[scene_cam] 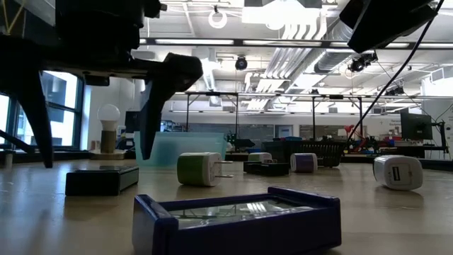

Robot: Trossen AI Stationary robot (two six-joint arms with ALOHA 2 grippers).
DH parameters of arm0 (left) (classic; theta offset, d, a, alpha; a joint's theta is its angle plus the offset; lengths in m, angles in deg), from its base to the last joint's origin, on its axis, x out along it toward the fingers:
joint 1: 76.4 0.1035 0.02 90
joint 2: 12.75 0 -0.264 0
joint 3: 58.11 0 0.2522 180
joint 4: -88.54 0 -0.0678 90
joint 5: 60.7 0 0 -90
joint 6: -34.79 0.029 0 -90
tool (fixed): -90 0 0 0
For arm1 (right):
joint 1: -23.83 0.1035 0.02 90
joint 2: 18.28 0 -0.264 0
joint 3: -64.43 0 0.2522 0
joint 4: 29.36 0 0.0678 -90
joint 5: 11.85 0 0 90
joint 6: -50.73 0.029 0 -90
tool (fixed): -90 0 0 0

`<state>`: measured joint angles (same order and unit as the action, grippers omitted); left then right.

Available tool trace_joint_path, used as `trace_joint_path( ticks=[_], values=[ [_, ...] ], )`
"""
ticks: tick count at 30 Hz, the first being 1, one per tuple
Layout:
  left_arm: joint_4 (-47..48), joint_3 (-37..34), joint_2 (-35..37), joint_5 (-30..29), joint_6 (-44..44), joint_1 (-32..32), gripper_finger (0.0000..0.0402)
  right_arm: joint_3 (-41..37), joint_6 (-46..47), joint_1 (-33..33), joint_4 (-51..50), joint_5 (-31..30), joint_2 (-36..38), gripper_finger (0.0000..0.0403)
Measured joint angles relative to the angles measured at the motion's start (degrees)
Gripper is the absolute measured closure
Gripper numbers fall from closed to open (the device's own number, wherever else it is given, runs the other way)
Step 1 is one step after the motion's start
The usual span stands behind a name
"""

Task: Pick & Place Office items
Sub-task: Put the bottom black digital clock into the black bin

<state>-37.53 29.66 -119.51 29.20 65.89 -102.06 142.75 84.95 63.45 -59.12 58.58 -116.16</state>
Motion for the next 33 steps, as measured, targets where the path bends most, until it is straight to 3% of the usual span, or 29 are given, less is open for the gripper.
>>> trace_joint_path(
  ticks=[12,20,26,33],
  values=[
    [-1.4,0.1,-3.6,3.5,11.7,2.4,0.0074,0.0,0.0,-0.8,1.9,0.0,0.0,0.0229],
    [-0.4,0.0,-3.7,6.3,11.9,3.4,0.0086,0.0,0.0,-2.6,2.1,0.2,0.0,0.0229],
    [-0.2,0.0,-3.7,6.8,11.1,3.4,0.0141,0.0,0.0,-2.7,2.1,0.2,0.0,0.0229],
    [-0.2,0.0,-3.7,6.9,11.1,3.4,0.0249,0.0,0.0,-2.7,2.2,0.2,0.0,0.0229]
  ],
)
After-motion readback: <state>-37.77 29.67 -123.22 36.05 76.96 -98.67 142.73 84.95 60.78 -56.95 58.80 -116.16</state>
